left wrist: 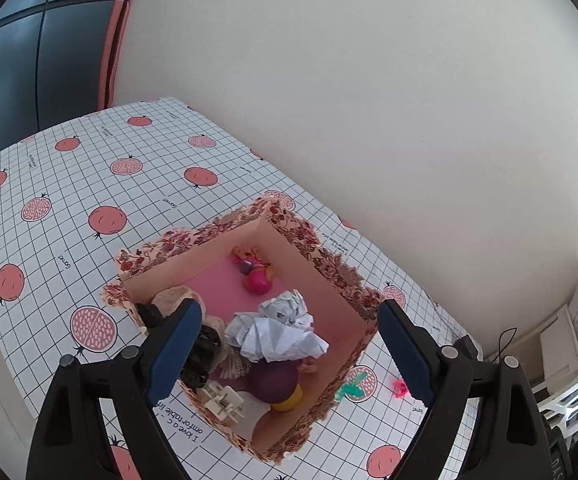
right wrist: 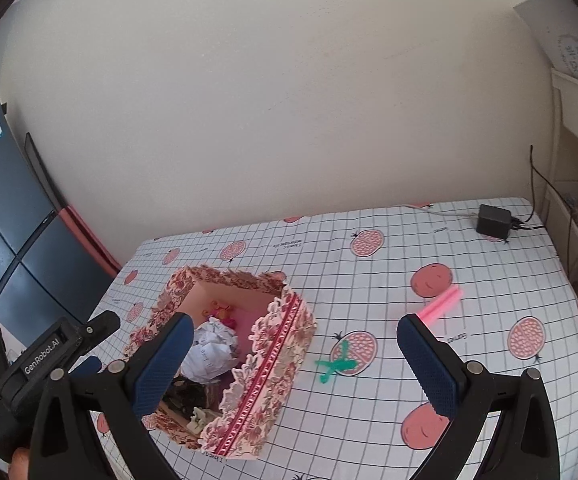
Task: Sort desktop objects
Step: 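Raise both open grippers out of the pink box and move toward the pink clip and green toy, then lower the left gripper onto the green toy while the right gripper approaches the pink clip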
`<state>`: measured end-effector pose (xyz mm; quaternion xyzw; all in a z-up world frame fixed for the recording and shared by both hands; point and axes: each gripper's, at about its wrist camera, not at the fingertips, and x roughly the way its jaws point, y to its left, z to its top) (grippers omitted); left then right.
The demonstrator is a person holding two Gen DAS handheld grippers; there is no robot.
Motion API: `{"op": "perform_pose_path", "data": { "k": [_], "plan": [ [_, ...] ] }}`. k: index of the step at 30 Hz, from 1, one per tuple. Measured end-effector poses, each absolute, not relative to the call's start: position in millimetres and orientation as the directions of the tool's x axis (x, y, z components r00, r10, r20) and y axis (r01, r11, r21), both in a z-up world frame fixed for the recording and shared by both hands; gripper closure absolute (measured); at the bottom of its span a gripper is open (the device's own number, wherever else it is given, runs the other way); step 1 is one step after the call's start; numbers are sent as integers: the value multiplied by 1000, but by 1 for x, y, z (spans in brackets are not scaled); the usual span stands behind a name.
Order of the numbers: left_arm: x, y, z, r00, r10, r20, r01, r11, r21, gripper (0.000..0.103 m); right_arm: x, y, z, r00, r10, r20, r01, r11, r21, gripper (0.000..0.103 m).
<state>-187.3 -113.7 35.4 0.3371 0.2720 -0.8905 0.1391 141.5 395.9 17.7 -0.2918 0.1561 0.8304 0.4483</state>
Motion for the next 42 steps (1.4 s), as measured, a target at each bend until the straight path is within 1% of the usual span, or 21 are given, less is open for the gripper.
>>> {"op": "perform_pose_path", "data": {
  "k": [12,20,34,42],
  "plan": [
    [-198,-56,40,-739,-12,-674,349,-862,-367,13,202,417,47,-384,707,-593,-889,-456,33,0],
    [-207,-13,35,-731,35,-681,275,-899,-341,13,227,434,44,-347,712,-610,-910,-413,36,0],
    [-244,48,-21,-627,104,-772,185,-943,-277,13,259,481,4,-286,666,-689,-942,-326,76,0],
    [-265,68,-68,-554,95,-827,156,-964,-215,13,264,502,-25,-265,623,-736,-949,-304,84,0]
  ]
}}
